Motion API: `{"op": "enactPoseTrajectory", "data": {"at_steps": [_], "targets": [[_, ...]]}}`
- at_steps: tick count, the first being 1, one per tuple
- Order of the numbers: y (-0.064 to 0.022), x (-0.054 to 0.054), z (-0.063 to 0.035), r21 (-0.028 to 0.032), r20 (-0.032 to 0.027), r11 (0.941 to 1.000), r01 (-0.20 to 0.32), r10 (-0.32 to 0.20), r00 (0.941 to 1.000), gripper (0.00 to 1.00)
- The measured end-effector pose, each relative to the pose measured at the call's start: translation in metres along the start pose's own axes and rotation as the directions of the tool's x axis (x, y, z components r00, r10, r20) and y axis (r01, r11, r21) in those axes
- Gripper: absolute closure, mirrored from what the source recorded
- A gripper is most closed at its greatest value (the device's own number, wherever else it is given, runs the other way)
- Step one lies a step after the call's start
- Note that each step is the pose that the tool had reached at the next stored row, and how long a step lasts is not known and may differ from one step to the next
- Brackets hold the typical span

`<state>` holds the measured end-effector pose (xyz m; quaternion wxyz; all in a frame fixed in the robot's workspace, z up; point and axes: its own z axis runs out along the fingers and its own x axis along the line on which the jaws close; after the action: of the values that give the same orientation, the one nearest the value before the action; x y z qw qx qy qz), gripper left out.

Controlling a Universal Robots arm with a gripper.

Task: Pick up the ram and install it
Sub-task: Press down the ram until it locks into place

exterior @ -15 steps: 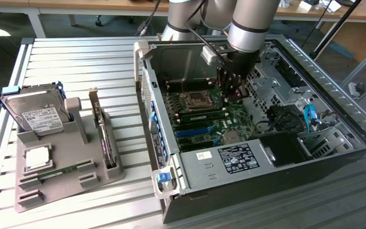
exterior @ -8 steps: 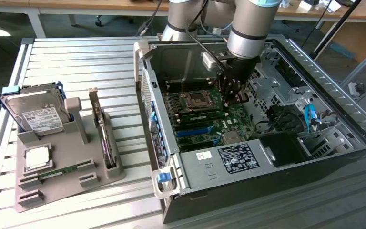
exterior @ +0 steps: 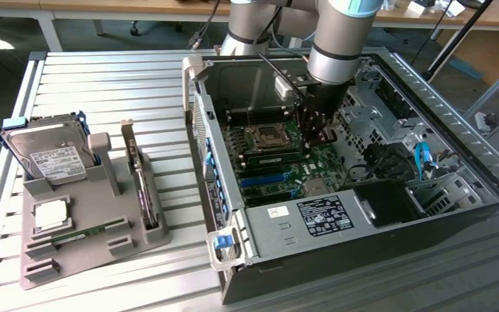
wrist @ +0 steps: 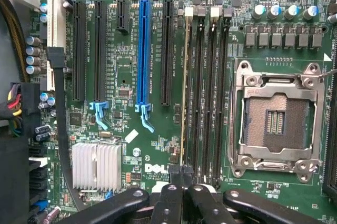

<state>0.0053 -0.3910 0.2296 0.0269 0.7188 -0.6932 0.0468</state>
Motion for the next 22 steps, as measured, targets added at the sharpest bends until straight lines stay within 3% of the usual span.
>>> {"op": "enactPoseTrajectory", "data": {"at_steps": [5,9,12,22], "targets": [[-0.0002,0.001,-0.0088,-0.0006,-0.0014,1.0,0.0,0.0,1.0,0.89],[0.0019,0.001,-0.0101,-0.0004,-0.0011,1.0,0.0,0.0,1.0,0.89],[0.0204,0.001,-0.0109,0.0011,-0.0019,1.0,0.0,0.0,1.0,0.89],[0.0621,-0.001,-0.0118,0.0046,-0.0018,1.0,0.0,0.0,1.0,0.89]]}}
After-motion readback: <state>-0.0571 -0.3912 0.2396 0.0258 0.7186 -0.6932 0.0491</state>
